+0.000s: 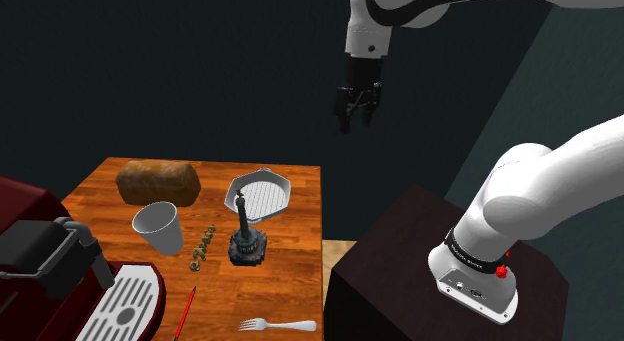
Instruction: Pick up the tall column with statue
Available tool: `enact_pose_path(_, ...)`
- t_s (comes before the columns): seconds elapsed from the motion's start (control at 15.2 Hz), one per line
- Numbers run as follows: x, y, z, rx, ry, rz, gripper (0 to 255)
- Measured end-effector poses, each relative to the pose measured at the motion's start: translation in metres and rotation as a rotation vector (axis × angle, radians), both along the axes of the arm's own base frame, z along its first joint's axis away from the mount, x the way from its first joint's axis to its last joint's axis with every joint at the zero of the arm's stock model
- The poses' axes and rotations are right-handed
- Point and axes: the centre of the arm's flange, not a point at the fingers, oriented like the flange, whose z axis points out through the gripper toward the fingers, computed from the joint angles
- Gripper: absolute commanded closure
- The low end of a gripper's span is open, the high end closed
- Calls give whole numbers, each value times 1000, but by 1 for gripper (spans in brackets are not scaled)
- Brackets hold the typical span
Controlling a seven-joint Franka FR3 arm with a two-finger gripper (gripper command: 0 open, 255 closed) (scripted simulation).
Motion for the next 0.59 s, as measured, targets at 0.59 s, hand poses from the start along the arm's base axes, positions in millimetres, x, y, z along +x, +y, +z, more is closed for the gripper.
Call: enact_pose_path(0.59, 65, 91, -48, -8, 11, -14, 0)
